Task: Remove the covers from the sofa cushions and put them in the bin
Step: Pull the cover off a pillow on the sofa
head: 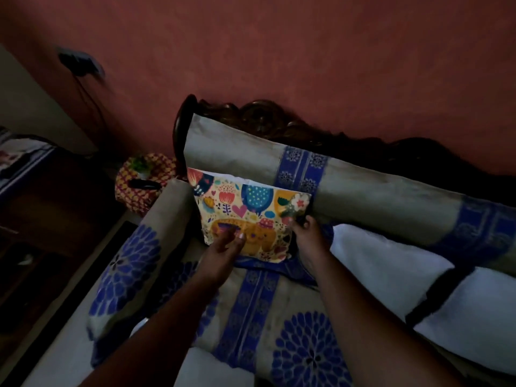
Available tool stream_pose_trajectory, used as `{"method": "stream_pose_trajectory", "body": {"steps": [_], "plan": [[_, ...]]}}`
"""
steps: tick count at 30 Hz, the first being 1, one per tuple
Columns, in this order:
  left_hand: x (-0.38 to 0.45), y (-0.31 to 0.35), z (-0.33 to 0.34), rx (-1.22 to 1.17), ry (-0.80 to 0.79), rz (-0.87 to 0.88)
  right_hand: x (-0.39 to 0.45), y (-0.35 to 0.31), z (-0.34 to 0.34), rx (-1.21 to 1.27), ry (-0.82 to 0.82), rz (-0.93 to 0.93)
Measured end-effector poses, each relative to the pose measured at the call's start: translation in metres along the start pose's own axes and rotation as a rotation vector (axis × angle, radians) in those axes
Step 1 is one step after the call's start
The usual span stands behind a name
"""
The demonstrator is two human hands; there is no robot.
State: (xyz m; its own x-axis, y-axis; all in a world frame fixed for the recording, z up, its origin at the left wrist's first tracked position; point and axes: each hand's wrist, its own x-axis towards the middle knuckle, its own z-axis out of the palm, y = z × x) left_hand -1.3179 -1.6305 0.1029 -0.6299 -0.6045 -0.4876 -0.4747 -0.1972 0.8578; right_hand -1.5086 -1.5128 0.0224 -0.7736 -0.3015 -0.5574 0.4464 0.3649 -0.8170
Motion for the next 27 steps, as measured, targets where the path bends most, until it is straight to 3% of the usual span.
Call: {"method": "stream_pose_trajectory", "body": {"steps": [5,9,13,17,19,21,23,25,27], "plan": [[0.084,-0.018,0.007,-0.03,0.001,-0.1,0.126,-0.002,0.013,0.136,0.158,0.082],[0.112,-0.031,0.009,-0.06,0.001,-0.233,0.165,0.021,0.018,0.02,0.307,0.105],[0.125,-0.027,0.015,-0.12,0.023,-0.396,0.116,0.025,0.029,-0.237,0.081,-0.095],[0.111,-0.005,0.031,-0.204,-0.073,-0.474,0.041,0.031,0.048,-0.343,-0.113,-0.391],[0.096,0.006,0.038,-0.205,0.015,-0.423,0.004,0.028,0.063,-0.459,-0.193,-0.618],[0.081,0.005,0.03,-0.144,0.209,-0.321,-0.026,0.024,0.075,-0.492,-0.318,-0.737],[0.065,0.002,0.011,-0.095,0.296,-0.265,-0.046,0.023,0.081,-0.414,-0.459,-0.677],[0.044,0.0,-0.014,-0.109,0.258,-0.235,-0.061,0.019,0.082,-0.248,-0.535,-0.515],[0.022,0.003,-0.035,-0.188,0.164,-0.227,-0.073,0.012,0.08,-0.168,-0.51,-0.434]]}}
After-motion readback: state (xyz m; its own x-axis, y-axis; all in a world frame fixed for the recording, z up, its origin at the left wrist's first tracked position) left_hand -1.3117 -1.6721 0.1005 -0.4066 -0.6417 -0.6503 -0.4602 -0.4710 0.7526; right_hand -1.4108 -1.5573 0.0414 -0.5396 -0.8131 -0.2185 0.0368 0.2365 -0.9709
